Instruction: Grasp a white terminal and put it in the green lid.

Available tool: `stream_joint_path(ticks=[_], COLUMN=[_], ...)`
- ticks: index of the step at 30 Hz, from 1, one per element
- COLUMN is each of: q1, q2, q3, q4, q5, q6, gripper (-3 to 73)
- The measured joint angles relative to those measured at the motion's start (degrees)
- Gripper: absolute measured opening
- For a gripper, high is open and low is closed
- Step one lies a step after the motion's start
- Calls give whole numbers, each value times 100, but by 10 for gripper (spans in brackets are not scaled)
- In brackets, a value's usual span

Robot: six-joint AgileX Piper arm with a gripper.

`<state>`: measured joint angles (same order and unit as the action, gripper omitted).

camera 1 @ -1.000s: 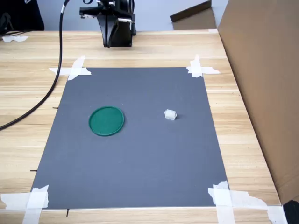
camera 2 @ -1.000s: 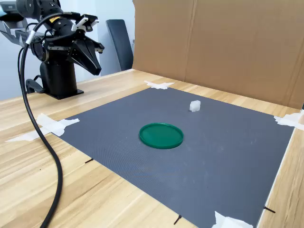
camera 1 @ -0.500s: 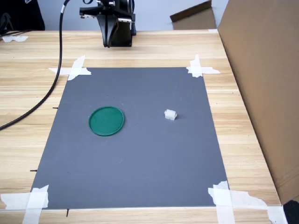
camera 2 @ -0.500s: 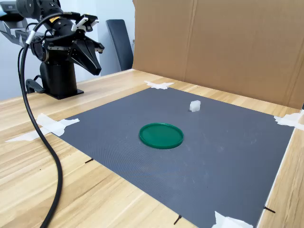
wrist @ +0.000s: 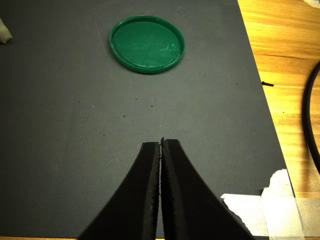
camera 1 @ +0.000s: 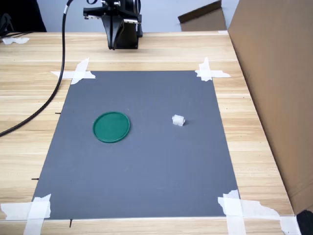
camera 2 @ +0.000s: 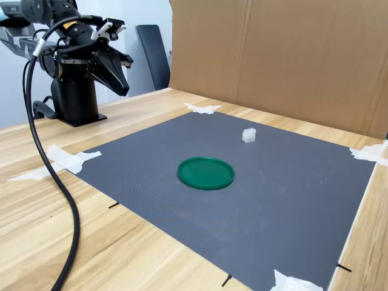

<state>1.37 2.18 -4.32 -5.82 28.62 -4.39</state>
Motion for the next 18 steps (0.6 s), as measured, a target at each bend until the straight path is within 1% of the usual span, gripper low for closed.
stream_joint_path(ticks=[8, 18], q1=[0, 0], q2=[0, 214], q3=[0, -22], q4=[0, 43], q5=[-5, -237], q6=[0, -30], gripper=[-28, -28])
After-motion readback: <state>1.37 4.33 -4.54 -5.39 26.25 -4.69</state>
